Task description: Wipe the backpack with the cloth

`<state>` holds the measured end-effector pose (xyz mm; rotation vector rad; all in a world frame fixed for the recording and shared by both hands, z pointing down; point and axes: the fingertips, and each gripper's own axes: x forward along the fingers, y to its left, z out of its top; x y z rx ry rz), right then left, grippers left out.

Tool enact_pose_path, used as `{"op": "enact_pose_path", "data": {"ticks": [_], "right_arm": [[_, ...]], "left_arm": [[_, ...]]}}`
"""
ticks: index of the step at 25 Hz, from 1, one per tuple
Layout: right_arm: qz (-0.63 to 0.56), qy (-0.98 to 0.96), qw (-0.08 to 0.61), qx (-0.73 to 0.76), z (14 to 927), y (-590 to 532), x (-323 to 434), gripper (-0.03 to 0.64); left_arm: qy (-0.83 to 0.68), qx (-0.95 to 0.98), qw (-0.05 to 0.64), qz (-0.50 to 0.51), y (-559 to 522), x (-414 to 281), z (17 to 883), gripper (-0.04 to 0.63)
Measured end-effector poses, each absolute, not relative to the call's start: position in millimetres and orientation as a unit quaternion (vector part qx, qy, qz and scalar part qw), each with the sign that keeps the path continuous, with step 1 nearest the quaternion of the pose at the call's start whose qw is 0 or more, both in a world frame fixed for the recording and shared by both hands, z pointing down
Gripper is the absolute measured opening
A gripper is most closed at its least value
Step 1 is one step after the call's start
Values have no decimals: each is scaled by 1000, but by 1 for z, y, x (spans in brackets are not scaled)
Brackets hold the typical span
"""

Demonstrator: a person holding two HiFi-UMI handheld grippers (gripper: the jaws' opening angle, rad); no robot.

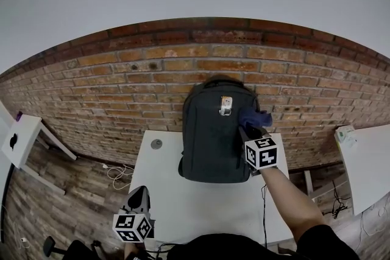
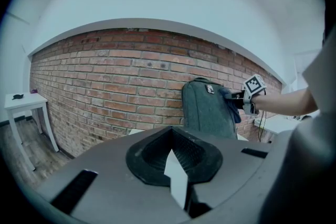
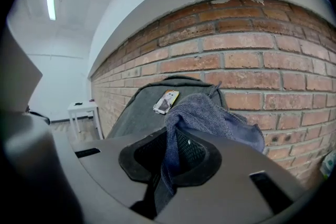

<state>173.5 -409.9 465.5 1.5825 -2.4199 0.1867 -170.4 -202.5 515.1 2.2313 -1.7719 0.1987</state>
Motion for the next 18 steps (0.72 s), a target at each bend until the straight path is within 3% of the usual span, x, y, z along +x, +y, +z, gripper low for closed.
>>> {"op": "enact_pose_path", "data": {"ticks": [18], "right_arm": [[121,-836,167,508,586,-317,160,35]], "left_arm": [[-622,766,149,64,-192,-178,518,-3]]}}
